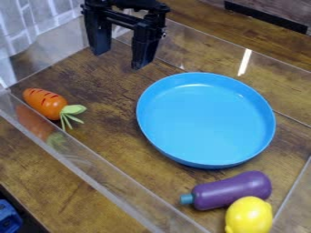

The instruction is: Put the carrot on the blue tray

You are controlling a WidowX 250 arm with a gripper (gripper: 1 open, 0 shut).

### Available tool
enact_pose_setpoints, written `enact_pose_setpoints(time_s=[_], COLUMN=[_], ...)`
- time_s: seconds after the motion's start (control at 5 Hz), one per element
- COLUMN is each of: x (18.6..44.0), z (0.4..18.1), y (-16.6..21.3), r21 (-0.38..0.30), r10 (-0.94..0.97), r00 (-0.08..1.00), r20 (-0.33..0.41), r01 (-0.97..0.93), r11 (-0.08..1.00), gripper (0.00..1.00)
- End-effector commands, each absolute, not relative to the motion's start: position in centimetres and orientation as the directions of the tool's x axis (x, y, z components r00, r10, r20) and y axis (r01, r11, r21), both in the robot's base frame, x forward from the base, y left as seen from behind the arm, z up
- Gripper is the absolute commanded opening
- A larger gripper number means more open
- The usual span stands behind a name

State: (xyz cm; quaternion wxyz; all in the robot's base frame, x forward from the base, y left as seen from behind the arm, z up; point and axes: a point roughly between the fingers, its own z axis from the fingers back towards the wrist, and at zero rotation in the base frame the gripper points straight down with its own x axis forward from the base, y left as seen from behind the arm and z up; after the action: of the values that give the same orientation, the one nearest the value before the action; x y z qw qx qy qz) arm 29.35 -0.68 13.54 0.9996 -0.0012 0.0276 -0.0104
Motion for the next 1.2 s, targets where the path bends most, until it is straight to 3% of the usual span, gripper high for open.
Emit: enact_pose_setpoints(time_s=[0.0, 1.0], x=[29.2, 28.2], z=[12.9, 10.7], y=[-0.4, 4.8], r21=[-0.003, -0.005], r10=[-0.096, -0.621], r00=[0.993, 0.775], r20=[-0.074, -0.121], r01=[0.096, 0.625], r11=[0.995, 0.781], gripper=[1.00, 1.00])
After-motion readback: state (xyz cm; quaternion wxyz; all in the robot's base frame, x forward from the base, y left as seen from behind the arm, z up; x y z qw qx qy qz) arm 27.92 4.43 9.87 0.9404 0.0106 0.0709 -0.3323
